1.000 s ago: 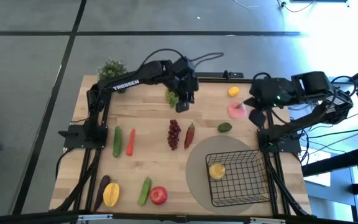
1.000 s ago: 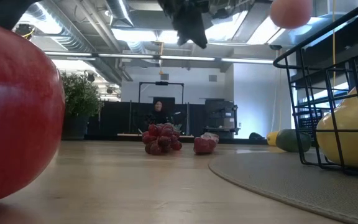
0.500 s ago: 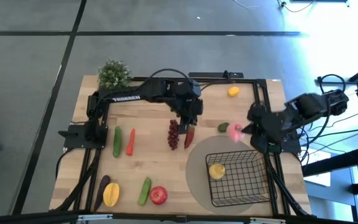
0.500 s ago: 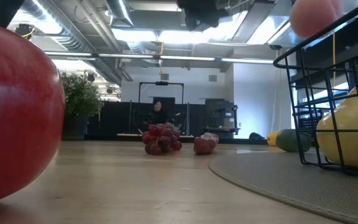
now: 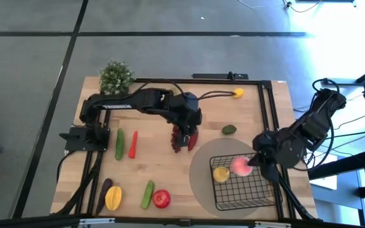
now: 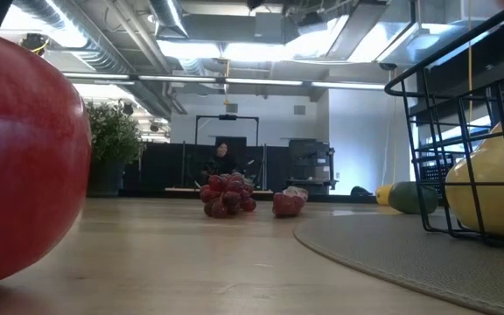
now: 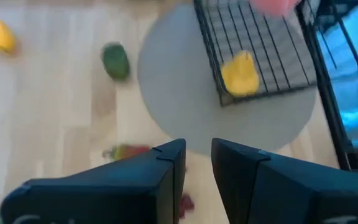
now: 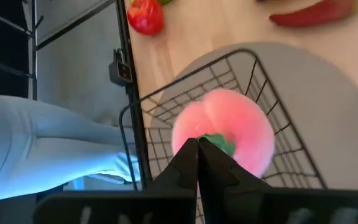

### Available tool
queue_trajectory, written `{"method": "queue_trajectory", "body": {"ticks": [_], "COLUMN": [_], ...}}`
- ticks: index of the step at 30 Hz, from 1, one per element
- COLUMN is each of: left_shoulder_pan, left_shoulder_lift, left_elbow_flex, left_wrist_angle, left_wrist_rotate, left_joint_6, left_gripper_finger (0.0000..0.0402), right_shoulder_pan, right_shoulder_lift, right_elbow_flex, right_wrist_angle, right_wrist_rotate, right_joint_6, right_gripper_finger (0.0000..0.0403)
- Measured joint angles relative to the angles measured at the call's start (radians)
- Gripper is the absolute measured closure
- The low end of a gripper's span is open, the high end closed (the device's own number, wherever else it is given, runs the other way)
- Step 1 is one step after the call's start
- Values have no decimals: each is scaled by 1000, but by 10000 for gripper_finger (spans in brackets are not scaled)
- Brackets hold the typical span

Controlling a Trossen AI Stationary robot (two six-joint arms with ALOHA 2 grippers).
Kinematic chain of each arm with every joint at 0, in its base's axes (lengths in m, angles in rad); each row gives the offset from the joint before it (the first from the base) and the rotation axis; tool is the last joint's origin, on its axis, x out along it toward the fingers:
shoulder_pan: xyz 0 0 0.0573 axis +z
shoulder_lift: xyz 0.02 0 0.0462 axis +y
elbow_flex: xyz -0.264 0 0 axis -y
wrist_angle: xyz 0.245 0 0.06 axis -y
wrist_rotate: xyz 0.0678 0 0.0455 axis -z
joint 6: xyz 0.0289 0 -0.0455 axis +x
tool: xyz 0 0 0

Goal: Build produce basket
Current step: Put the peach into the wire basket

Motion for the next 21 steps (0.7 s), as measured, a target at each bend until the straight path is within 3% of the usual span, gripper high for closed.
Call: {"method": "queue_trajectory", "body": {"ticks": [7,21], "left_shoulder_pan": [-19,-19], "left_shoulder_lift": [-30,-44], "left_elbow_flex": [-1,0], "left_wrist_angle": [-20,-13], "left_wrist_rotate": [-48,-101], "left_joint_6": [-97,-140], "left_gripper_finger": [334,334], "right_shoulder_pan": [72,79], "right_shoulder_lift": [31,38], "right_elbow_flex": [-43,-342], "right_wrist_angle": [-7,78], "right_wrist_rotate": [0,3], "right_joint_6": [113,296], "right_gripper_finger": [403,403]}}
